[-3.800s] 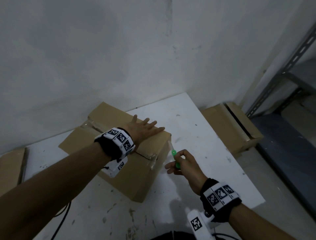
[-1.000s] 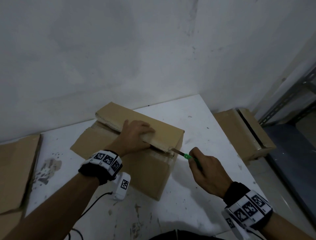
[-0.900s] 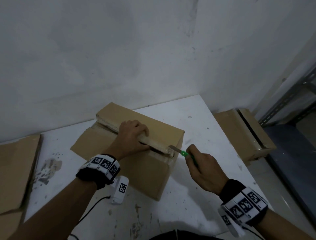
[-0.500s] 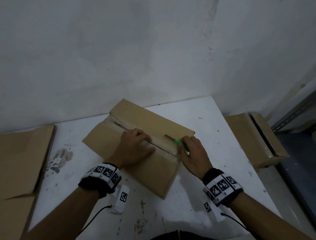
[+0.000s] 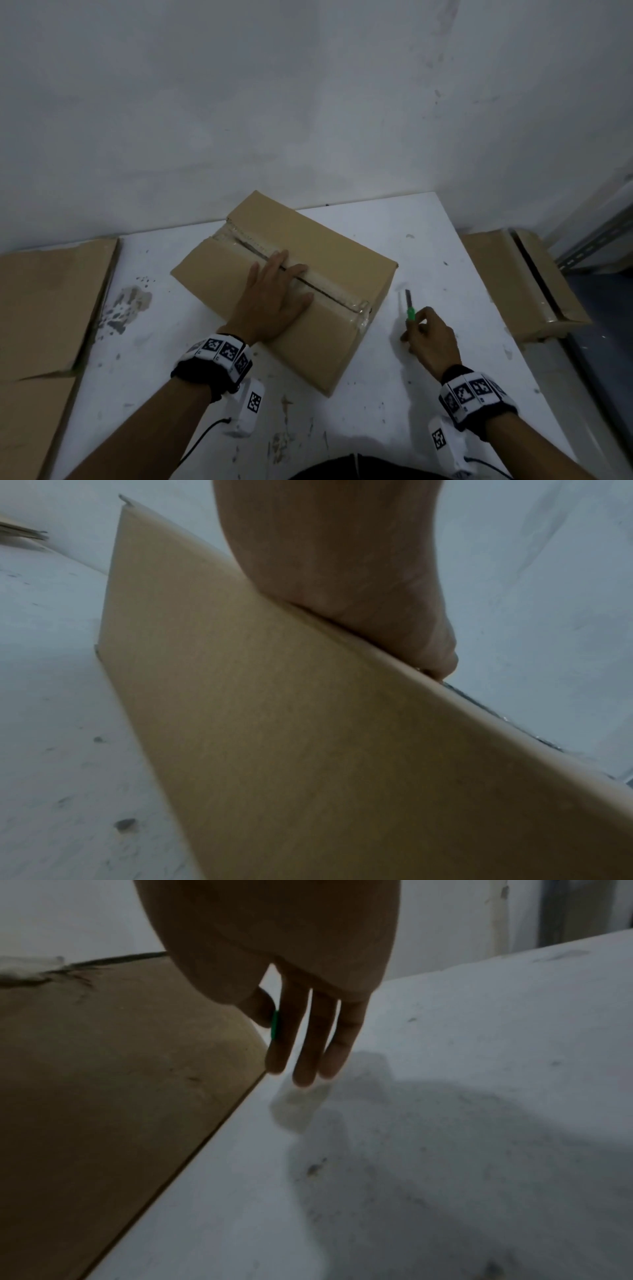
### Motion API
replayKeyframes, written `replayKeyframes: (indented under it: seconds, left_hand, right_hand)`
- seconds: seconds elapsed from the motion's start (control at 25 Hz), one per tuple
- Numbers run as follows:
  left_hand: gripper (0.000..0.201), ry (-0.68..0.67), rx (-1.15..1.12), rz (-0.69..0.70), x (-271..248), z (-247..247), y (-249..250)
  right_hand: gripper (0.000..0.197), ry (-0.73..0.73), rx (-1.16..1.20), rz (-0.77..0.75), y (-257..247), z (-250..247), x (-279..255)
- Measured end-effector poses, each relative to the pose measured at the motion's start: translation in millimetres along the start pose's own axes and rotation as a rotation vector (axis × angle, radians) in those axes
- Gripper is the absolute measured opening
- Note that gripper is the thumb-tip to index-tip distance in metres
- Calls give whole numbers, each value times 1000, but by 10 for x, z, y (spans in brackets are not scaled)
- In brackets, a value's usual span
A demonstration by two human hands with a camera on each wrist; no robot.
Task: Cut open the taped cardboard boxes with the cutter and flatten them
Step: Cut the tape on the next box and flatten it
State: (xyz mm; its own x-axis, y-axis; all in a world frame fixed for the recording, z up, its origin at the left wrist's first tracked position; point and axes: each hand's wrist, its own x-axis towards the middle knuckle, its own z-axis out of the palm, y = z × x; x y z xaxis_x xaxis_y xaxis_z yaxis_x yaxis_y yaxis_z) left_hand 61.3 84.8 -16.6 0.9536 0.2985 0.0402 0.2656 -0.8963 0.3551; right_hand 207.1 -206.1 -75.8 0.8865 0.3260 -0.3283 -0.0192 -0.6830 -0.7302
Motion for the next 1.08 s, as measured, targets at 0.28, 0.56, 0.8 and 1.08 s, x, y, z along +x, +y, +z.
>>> replayKeyframes:
  seconds: [0.28,0.56,0.8,1.08]
  left_hand:
    - [73,-39,31,-27,10,-8,-3]
    - [71,-49,19,-28,18,-5,-16]
    - [84,-38,-19,-105,85,-134,-75]
    - [112,-164,131,-442,180,-333,-476]
  right_hand:
    - [35,-259,-248,99,71,-55,121]
    - [42,-198,-524,84,104,-175,152]
    - [35,142,-135,-232,-736,-317,51]
    - [76,-140,-702,-604,-1433,-23,39]
